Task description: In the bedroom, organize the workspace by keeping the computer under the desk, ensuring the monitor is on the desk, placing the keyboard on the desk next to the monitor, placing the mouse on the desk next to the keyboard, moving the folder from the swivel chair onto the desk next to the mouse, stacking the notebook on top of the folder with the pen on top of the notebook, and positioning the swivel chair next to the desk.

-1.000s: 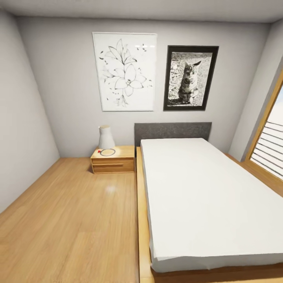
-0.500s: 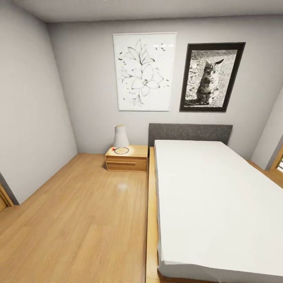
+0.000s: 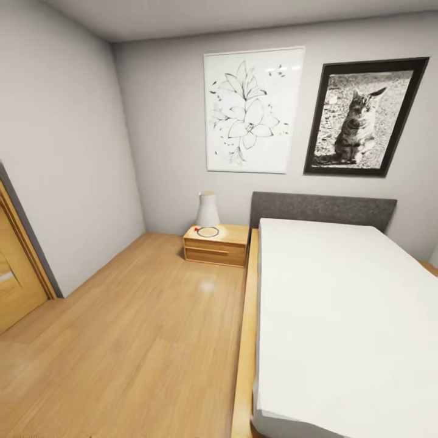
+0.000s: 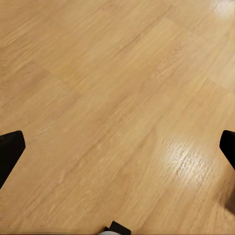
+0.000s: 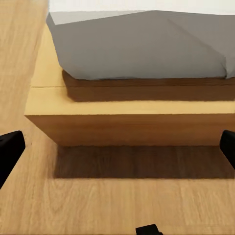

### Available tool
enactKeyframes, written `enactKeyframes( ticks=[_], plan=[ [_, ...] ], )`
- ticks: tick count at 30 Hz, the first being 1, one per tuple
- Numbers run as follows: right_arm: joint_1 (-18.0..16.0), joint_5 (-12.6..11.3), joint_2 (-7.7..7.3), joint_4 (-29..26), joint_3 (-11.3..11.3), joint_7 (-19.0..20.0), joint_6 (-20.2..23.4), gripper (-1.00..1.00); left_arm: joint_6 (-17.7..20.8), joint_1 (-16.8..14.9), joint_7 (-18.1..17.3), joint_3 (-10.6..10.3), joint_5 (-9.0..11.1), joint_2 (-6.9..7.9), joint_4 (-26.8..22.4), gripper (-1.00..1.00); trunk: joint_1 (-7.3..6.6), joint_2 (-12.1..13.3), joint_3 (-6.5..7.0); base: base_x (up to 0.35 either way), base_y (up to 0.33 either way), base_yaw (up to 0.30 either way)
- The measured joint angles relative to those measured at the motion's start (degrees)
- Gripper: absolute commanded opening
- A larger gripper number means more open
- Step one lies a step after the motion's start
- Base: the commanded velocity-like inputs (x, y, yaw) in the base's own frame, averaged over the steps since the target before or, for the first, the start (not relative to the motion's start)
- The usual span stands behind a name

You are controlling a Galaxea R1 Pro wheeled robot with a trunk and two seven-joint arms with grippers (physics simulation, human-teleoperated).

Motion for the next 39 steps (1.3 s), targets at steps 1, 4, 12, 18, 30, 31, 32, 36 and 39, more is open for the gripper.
enactKeyframes(
  ticks=[1,4,12,18,30,31,32,36,39],
  plan=[
    [0.00,0.00,0.00,0.00,0.01,0.00,-0.01,1.00,0.00,0.00,0.00,0.00,0.02,0.00,0.01,1.00,0.00,0.00,0.00,0.000,-0.005,0.273],
    [0.00,0.00,0.00,0.00,0.00,0.00,-0.05,1.00,0.00,0.00,0.00,-0.01,0.01,0.02,0.00,1.00,0.00,-0.01,0.00,-0.008,-0.002,0.273],
    [0.00,0.00,0.00,0.00,0.02,0.00,-0.06,1.00,0.02,0.00,0.00,0.00,0.03,0.03,0.01,1.00,0.04,0.00,0.00,-0.241,0.000,0.273],
    [-0.01,0.00,0.00,0.01,0.03,0.00,-0.06,1.00,0.02,0.00,0.00,0.01,0.06,0.05,0.01,1.00,0.04,0.00,0.00,-0.332,0.000,0.274],
    [0.00,-0.02,0.08,0.00,-0.01,0.00,-0.15,1.00,0.03,0.00,0.00,-0.03,0.01,0.00,0.01,1.00,0.01,-0.01,0.00,-0.145,-0.035,0.273],
    [0.00,-0.01,0.09,0.00,-0.01,-0.01,-0.15,1.00,0.01,0.00,0.00,-0.01,0.01,0.00,0.01,1.00,0.00,-0.01,0.00,-0.007,-0.004,0.273],
    [0.00,-0.01,0.08,0.00,0.00,-0.01,-0.15,1.00,0.02,0.00,0.00,-0.01,0.01,0.00,0.00,1.00,0.00,0.00,0.00,-0.006,-0.003,0.273],
    [0.00,0.00,0.09,0.00,-0.01,0.00,-0.15,1.00,0.00,0.00,0.00,-0.03,0.01,0.00,0.01,1.00,0.00,-0.01,0.00,-0.003,-0.002,0.273],
    [0.00,0.00,0.09,0.00,0.00,0.00,-0.15,1.00,0.00,0.00,0.00,-0.06,0.01,0.00,0.01,1.00,0.00,-0.01,0.00,-0.001,0.000,0.273]
  ],
)
